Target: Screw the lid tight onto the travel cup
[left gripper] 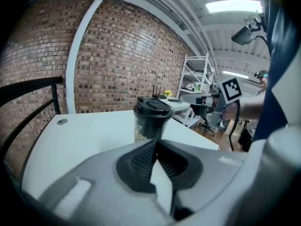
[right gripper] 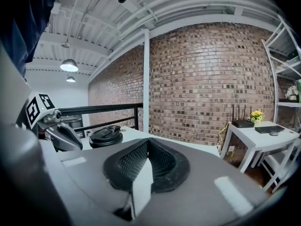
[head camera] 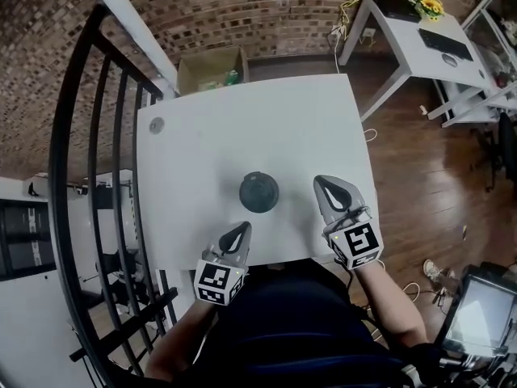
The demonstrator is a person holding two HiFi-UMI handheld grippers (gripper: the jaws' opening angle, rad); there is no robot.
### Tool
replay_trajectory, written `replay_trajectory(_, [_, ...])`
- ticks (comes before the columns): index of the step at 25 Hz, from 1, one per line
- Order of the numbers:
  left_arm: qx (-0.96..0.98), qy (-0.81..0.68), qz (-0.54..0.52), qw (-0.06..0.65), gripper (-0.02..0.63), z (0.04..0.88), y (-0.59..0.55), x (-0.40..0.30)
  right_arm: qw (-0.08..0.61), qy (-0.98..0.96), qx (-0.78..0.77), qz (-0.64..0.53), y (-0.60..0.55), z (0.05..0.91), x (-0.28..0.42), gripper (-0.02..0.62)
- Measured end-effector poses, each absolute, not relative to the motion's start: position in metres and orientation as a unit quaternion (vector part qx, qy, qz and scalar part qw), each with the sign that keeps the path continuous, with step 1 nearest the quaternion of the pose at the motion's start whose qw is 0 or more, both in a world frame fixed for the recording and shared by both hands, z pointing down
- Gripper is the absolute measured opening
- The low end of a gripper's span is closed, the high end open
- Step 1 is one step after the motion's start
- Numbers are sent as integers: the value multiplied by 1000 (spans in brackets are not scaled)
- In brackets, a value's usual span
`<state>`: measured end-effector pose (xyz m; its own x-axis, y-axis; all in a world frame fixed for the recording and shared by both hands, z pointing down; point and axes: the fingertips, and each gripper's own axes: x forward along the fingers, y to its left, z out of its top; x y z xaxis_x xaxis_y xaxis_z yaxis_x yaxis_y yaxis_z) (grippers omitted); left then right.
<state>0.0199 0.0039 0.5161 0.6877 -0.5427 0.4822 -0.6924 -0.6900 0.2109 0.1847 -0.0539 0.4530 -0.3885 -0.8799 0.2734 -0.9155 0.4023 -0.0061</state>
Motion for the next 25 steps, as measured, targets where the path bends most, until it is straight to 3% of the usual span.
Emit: replay_trajectory(25, [899, -347, 194, 183, 6, 522, 7, 17, 107, -833, 538, 67, -51, 447, 186, 11])
